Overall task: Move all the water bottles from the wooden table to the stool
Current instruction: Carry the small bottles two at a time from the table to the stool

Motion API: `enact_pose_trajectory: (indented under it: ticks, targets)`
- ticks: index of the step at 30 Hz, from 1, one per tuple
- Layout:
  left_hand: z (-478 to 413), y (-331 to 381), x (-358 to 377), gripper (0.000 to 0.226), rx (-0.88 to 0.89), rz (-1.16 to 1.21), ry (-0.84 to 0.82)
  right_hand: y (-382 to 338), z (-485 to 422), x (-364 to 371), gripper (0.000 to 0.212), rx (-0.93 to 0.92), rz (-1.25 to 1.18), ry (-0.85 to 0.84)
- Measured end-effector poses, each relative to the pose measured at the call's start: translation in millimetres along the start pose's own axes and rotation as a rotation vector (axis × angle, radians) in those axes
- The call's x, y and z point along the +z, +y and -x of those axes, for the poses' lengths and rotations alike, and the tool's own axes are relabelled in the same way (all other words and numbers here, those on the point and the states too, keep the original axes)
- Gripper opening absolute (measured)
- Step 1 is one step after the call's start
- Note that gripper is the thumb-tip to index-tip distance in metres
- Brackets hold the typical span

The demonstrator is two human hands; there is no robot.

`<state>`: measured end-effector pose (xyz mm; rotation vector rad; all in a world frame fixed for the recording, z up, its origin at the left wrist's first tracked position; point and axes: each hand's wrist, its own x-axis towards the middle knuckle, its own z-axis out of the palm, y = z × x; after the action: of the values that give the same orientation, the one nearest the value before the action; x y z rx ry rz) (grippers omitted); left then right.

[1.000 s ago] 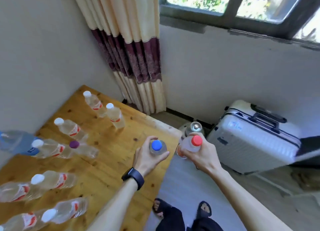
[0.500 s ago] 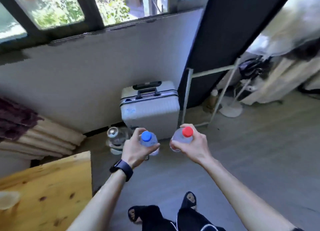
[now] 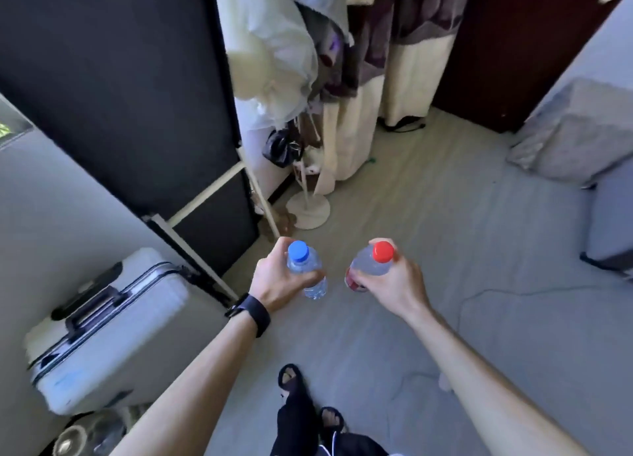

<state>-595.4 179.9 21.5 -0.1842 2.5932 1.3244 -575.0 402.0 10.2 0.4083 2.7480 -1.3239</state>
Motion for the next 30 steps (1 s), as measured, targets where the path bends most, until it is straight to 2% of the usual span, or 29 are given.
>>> enact_pose_trajectory:
  ticks: [7, 11, 20, 30]
  targets:
    - [-112, 85, 58, 0.050, 0.181, -0.151, -0.186, 36, -70, -71, 0.057, 0.166, -0.034, 0.226]
    - [-174, 149, 86, 0.048, 0.311, -0.218, -0.275, 45, -116, -115, 0.050, 0.268, -0.064, 0.333]
    - [-309, 292, 166, 0.053, 0.523, -0.262, -0.424, 69, -227, -221, 0.054, 0.378, -0.099, 0.586]
    - [-440, 447, 314, 0.049, 0.563, -0.226, -0.499, 150, -368, -357, 0.048, 0.412, -0.171, 0.700]
